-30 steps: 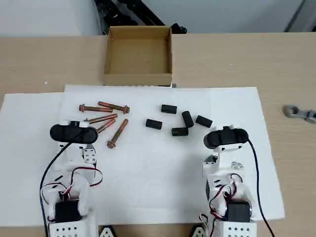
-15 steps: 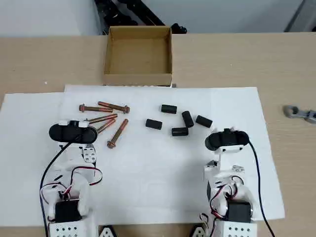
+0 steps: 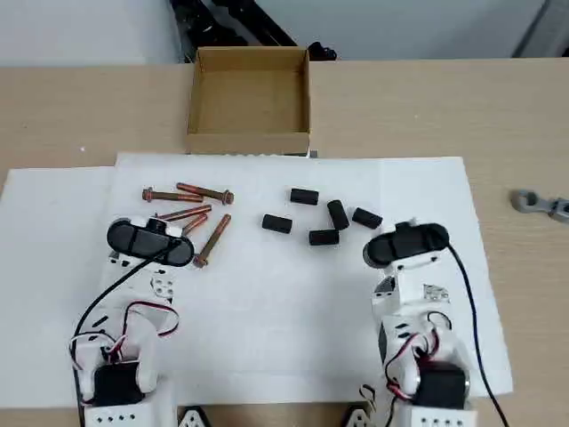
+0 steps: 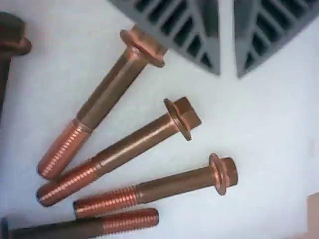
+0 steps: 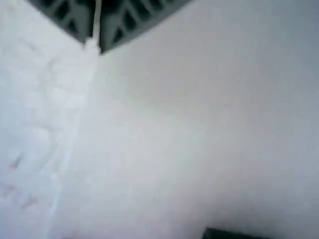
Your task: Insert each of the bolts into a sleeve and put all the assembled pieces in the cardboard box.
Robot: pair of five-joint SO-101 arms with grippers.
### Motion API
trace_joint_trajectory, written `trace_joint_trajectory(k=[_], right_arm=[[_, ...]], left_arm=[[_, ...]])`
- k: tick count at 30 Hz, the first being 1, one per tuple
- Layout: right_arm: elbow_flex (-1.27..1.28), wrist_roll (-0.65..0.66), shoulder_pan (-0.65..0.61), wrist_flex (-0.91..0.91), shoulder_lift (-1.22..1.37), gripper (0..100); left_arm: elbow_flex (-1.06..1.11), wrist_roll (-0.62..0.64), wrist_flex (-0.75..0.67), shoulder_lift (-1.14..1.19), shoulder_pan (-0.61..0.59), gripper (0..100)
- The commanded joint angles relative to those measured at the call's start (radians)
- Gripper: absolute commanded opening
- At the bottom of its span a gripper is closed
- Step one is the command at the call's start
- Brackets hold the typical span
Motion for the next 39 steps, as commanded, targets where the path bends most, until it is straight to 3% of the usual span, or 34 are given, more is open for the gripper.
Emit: trace_joint_trajectory(k=[1,8,11,16,21,27,34,39], right_arm=[[-0.173,0.003,0.008,-0.007,0.239,0.2],[-0.545,0.006,-0.027,0.004,0.685,0.2],[-0.641,0.009,-0.087,0.004,0.771,0.2],[-0.721,0.006,-0.159,0.005,0.848,0.2],[-0.773,0.005,-0.156,0.048,0.943,0.2],[-0.838,0.005,-0.156,0.054,0.957,0.2],[-0.847,0.009,-0.064,0.045,0.966,0.2],[-0.847,0.018,-0.002,0.045,0.964,0.2]], left_arm=[[-0.047,-0.002,0.002,0.006,0.002,1],[-0.051,-0.002,0.005,0.006,0.0,1],[-0.051,0.005,0.006,0.006,0.0,0],[-0.153,0.117,0.026,0.08,-0.051,1],[-0.389,0.124,-0.006,0.496,-0.057,1],[-0.863,0.106,0.038,1.108,-0.028,1],[-1.425,-0.069,0.265,1.692,0.118,1],[-1.811,-0.281,0.508,2.019,0.178,5]])
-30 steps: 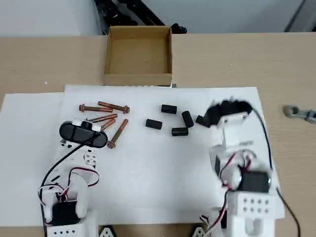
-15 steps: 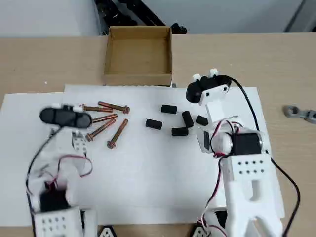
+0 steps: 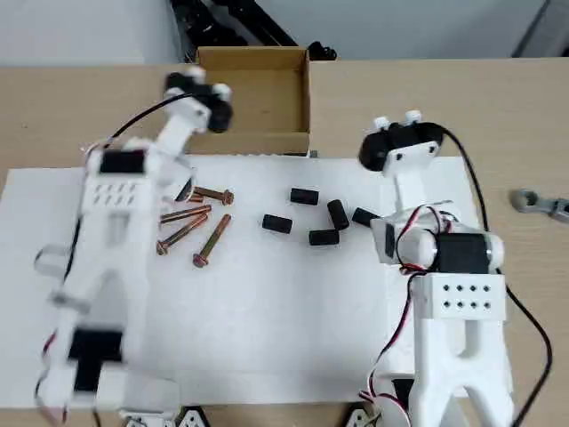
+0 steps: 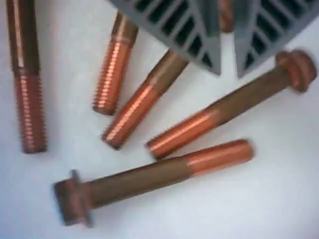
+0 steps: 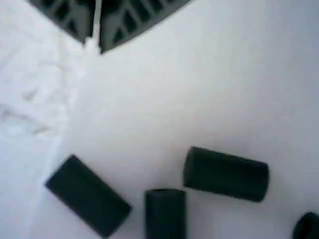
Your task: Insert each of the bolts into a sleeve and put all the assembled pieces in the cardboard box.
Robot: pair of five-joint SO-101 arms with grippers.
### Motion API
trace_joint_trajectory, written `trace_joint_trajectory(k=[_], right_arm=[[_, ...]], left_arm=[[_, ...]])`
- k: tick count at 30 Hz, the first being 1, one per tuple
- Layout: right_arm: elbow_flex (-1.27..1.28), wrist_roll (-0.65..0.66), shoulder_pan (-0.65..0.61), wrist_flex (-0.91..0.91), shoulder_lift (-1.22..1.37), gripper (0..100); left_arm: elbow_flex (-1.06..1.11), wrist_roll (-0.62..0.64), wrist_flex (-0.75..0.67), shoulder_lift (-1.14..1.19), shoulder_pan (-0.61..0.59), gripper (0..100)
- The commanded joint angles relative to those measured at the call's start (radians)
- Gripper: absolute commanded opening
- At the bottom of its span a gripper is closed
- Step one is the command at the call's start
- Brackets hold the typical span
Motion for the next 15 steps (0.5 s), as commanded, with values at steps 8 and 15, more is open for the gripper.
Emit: trace_joint_trajectory(k=[8,15], right_arm=[[-0.043,0.095,0.039,0.008,-0.005,0.2],[-0.043,0.095,0.035,0.044,-0.01,0.2]], left_arm=[[-0.865,-0.292,0.462,0.586,0.028,10],[-1.059,-0.35,0.473,0.732,0.049,11]])
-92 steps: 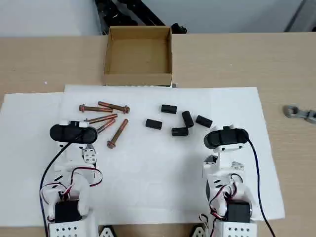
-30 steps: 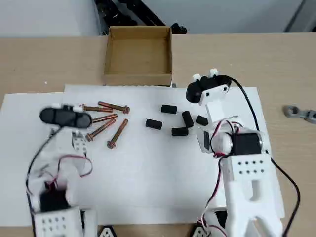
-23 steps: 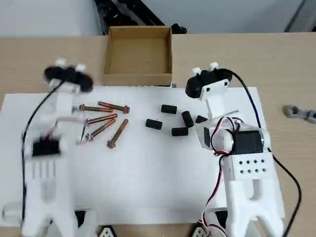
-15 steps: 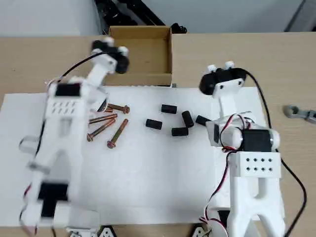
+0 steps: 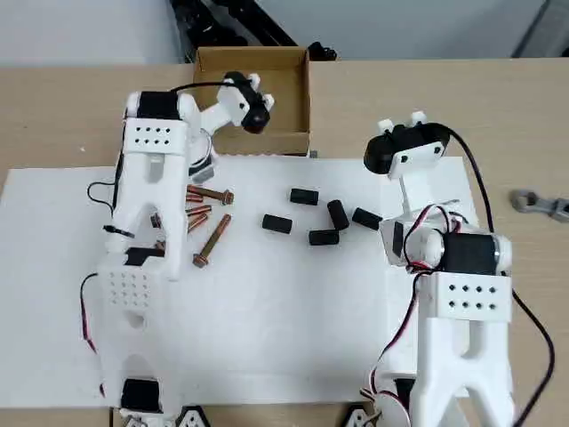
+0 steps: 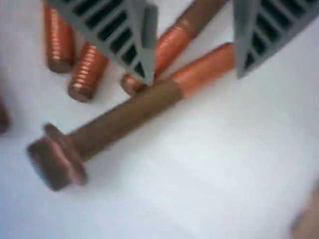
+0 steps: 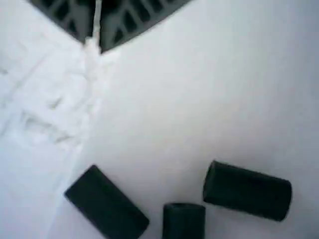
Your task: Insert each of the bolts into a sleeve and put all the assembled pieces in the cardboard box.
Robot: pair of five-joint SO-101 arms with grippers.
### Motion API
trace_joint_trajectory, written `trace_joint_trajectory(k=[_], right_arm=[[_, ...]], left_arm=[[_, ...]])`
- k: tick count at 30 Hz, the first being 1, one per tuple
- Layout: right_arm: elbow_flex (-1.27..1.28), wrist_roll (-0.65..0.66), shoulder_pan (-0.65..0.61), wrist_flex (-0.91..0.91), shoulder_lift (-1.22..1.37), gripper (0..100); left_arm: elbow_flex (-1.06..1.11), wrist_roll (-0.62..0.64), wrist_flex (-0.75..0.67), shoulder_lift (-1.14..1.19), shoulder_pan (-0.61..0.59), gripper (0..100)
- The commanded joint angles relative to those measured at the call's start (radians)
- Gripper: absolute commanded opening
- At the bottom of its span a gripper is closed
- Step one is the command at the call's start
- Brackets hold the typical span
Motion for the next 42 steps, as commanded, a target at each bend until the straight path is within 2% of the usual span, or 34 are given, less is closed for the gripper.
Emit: trace_joint_trajectory(k=[1,10,17,24,31,42], right_arm=[[-0.043,0.011,0.005,0.039,-0.01,0.2],[-0.043,0.011,0.004,0.07,-0.012,0.2],[-0.043,0.011,0.001,0.07,-0.012,0.2],[-0.043,0.011,-0.085,0.065,-0.002,0.2],[-0.043,0.011,-0.09,0.065,-0.002,0.2],[-0.043,0.011,-0.09,0.067,-0.001,0.2]], left_arm=[[-0.067,-0.035,0.031,0.015,0.018,11],[-0.062,-0.121,0.032,0.071,0.017,13],[0.048,-0.215,0.032,0.068,0.015,13],[0.076,-0.272,0.032,0.068,0.002,13],[0.074,-0.278,0.026,0.078,0.035,13],[0.084,-0.242,-0.1,0.149,0.051,12]])
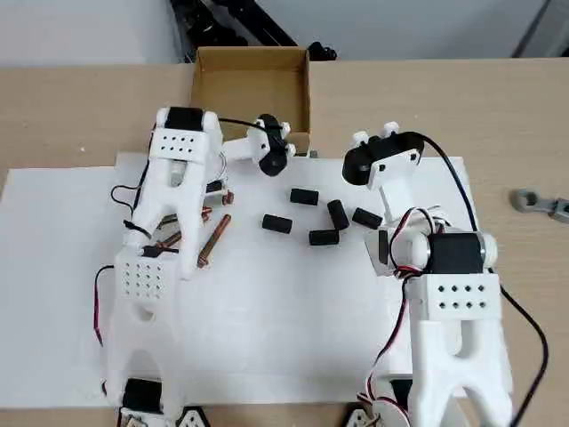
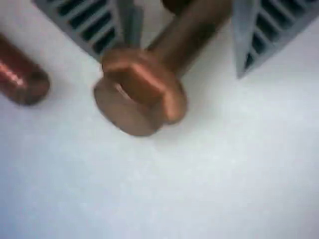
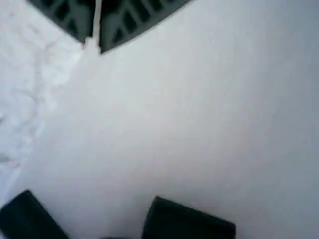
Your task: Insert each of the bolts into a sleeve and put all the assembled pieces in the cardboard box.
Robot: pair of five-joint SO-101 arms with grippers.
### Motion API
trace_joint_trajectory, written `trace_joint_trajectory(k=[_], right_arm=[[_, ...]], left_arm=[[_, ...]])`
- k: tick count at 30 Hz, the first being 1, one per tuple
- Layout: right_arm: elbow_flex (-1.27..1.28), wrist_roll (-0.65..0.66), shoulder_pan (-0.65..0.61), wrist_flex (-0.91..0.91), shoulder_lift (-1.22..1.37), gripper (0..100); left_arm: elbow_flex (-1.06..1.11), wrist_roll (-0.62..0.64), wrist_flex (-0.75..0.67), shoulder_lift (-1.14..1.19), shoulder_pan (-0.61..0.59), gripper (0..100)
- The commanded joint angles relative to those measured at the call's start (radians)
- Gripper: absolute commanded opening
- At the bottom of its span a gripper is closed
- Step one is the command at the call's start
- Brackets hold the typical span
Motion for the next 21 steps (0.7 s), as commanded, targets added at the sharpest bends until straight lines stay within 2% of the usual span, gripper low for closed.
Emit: trace_joint_trajectory(k=[1,10,14,21], right_arm=[[-0.043,0.011,-0.004,0.001,-0.001,0.2],[-0.041,0.011,-0.004,0.004,-0.001,0.2],[-0.041,0.011,-0.004,0.004,-0.001,0.2],[-0.041,0.009,-0.004,0.004,-0.001,0.2]], left_arm=[[-0.002,0.04,-0.054,0.026,0.006,11],[-0.001,0.043,-0.083,0.043,0.006,8],[0.004,0.041,-0.071,0.043,0.009,0],[0.001,0.041,-0.031,0.043,0.015,1]])
